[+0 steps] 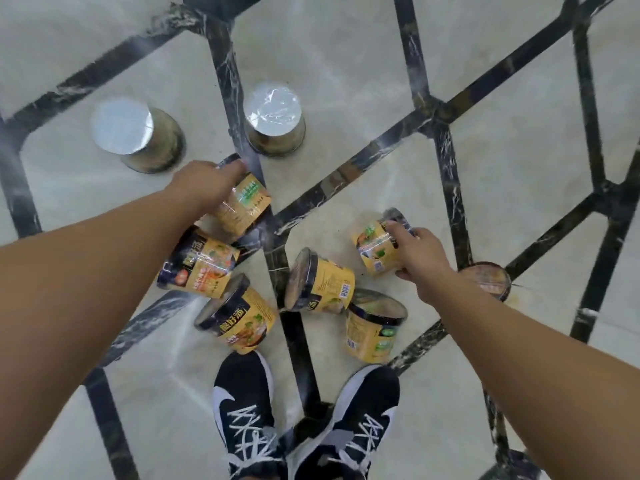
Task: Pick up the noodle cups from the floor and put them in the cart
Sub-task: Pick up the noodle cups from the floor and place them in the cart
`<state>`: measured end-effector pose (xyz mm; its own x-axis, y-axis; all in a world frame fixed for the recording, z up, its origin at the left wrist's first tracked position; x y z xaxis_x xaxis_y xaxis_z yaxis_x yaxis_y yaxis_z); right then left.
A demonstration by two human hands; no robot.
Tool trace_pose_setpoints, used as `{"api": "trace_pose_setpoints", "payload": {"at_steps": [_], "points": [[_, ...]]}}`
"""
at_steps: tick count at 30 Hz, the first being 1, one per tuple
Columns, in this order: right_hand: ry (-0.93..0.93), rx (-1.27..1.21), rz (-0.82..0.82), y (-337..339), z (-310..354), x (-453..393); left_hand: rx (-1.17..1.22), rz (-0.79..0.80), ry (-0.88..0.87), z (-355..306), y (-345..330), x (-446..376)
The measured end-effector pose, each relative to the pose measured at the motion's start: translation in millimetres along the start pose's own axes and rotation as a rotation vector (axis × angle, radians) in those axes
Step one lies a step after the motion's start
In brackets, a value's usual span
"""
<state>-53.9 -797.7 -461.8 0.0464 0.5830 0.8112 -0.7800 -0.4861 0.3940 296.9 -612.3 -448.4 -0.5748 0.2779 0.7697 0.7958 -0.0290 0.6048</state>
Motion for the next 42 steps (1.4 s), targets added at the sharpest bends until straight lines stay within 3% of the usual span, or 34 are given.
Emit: {"api": "trace_pose_setpoints", "payload": {"at_steps": [3, 7, 13, 21, 26, 30, 32, 34, 36, 38, 42], "points": [[0.084, 0.059, -0.029, 11, 18, 29, 0.002, 0.035, -0.035, -8, 10, 22], [0.306, 0.251, 0.056, 12, 72, 107, 0.064, 0.006, -0.119, -2, 54, 98], [0.738, 0.433, 0.264, -13, 154, 308, 0.057, -0.230, -0.318, 42, 163, 293], [1.202, 0.512, 0.612, -63, 179, 587, 0.160, -0.519, -0.146, 201, 271, 543], [1.367, 0.540, 0.848, -107, 128, 762, 0.333, -0.700, -0.020, 335, 295, 717], [1.223, 0.442, 0.955, -173, 78, 868, 0.417, -0.833, 0.130, 443, 293, 839], [1.255, 0.458, 1.206, -205, 35, 927, 0.473, -0.903, 0.222, 499, 284, 896], [1.247, 0.518, 1.323, -236, -4, 988, 0.520, -0.973, 0.305, 554, 270, 944], [1.363, 0.542, 1.354, -257, -51, 1061, 0.519, -1.046, 0.373, 608, 252, 984], [1.608, 0.666, 1.348, -278, -97, 1121, 0.517, -1.090, 0.423, 661, 235, 1017], [1.755, 0.614, 1.515, -313, -194, 1212, 0.516, -1.114, 0.488, 757, 199, 1082]]}}
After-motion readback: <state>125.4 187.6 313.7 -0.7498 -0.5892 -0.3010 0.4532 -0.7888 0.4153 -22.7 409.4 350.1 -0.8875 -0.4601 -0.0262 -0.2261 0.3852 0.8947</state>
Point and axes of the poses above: each hand's wrist, its own x-axis away from the middle knuckle, its own y-axis out of the back of the hand, z = x × y, the point moved 6 cm from there along -x, towards the middle knuckle, and after that the axes turned 12 degrees about -x, right-handed, at the moved point
